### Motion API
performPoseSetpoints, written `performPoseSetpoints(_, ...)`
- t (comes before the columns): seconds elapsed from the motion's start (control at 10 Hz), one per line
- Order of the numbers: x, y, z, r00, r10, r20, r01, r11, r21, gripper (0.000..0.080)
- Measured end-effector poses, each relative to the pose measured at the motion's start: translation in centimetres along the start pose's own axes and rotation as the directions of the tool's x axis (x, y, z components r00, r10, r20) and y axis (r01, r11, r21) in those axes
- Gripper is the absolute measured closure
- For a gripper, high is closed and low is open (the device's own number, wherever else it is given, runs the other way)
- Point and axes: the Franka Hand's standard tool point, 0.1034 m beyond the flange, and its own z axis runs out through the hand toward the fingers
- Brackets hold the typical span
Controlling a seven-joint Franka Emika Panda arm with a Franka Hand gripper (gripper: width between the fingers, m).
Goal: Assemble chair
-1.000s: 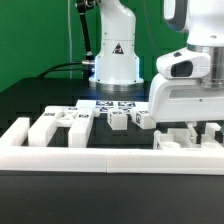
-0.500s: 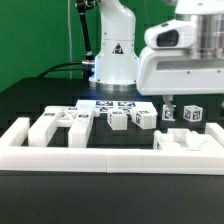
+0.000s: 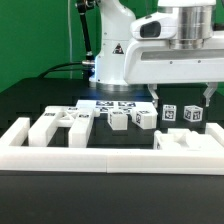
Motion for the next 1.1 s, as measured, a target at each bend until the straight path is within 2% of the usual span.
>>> performPoseSetpoints(0.1, 0.0, 0.0, 0.0, 1.000, 0.000, 0.001, 0.000, 1.000, 0.000, 0.0150)
performPoseSetpoints(0.3, -0.5, 0.0, 0.3, 0.991, -0.137, 0.010, 0.137, 0.991, -0.008, 0.0150)
performPoseSetpoints(0.5, -1.4, 0.9, 0.7, 0.950, -0.308, 0.042, 0.308, 0.951, 0.007, 0.0150)
performPoseSetpoints(1.0, -2.1, 1.1, 1.2, 0.946, -0.323, 0.030, 0.323, 0.946, 0.001, 0.0150)
performPoseSetpoints(1.1, -3.4, 1.5, 1.1, 0.952, -0.306, 0.016, 0.306, 0.952, -0.007, 0.0150)
